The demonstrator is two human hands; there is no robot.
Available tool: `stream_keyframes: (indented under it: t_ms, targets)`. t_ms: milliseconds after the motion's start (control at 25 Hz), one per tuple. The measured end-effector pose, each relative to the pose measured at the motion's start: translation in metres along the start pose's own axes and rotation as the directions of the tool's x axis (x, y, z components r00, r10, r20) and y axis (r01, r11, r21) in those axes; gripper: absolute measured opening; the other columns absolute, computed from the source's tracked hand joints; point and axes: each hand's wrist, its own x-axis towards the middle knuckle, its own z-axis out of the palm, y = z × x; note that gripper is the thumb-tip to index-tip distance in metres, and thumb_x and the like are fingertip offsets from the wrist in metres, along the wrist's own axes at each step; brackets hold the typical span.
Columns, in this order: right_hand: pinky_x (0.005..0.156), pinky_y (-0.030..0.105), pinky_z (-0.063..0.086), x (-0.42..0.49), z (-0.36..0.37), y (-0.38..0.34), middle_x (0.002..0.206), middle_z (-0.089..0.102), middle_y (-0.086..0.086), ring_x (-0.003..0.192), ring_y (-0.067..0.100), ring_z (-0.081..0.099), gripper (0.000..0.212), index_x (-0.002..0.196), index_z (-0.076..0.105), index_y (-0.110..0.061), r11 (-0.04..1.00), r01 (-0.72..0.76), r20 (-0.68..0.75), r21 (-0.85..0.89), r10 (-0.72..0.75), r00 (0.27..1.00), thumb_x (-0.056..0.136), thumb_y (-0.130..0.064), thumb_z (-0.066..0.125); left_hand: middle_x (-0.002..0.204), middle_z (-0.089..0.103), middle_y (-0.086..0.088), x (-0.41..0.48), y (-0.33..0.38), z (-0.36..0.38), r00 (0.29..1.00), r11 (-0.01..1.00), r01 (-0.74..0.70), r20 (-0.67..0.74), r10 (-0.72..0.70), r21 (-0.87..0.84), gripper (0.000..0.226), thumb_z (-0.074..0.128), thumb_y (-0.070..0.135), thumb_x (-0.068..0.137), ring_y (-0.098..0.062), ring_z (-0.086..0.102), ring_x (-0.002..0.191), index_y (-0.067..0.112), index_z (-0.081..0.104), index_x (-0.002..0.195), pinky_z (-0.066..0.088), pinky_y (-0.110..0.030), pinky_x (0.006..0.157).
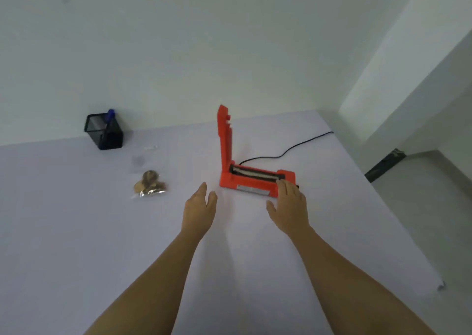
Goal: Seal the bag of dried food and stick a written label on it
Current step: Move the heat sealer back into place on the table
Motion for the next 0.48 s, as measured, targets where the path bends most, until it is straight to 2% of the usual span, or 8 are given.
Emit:
stream_keyframes:
  t_ms: [160,240,320,480]
  targets:
    - [0.091,0.045,0.041,0.057,0.008,0.056,0.12,0.058,0.013,0.112,0.033,0.055,0.075,0.127,0.048,-0.009,0.996,-0.01,0.094,-0.091,0.019,0.995,0.062,-0.032,0.076,0.145,0.042,-0.012,0.055,0.021,0.029,0.998,0.999,0.044,0.05,-0.044,-0.006,0.062,0.047,0.033,0.095,-0.03,0.042,0.131,0.014,0.021,0.148,0.035,-0.037,0.106]
    - [0.095,0.045,0.039,0.082,0.011,0.073,0.124,0.057,0.013,0.113,0.032,0.055,0.084,0.131,0.044,-0.006,0.992,0.025,0.159,-0.126,-0.005,0.987,0.063,-0.042,0.079,0.126,0.058,-0.007,0.073,0.024,0.042,0.997,0.999,0.01,0.075,-0.007,-0.034,0.059,0.052,0.028,0.092,-0.03,0.055,0.114,0.026,0.025,0.145,0.045,-0.036,0.091]
    - [0.101,0.043,0.034,0.11,0.014,0.084,0.134,0.051,0.012,0.12,0.03,0.05,0.09,0.138,0.035,-0.007,0.995,0.063,0.166,-0.073,-0.05,0.985,0.068,-0.046,0.076,0.108,0.06,0.005,0.088,0.026,0.054,0.998,0.996,0.001,0.069,0.005,-0.084,0.058,0.055,0.025,0.09,-0.021,0.059,0.101,0.034,0.027,0.14,0.044,-0.031,0.082]
    - [0.106,0.041,0.025,0.18,0.019,0.093,0.141,0.043,0.011,0.127,0.029,0.041,0.093,0.144,0.021,-0.008,0.991,0.086,0.155,0.104,-0.102,0.983,0.074,-0.04,0.073,0.114,0.058,0.01,0.132,0.029,0.067,1.0,0.993,-0.014,0.016,0.016,-0.119,0.061,0.054,0.025,0.091,-0.017,0.059,0.105,0.036,0.022,0.142,0.044,-0.028,0.086]
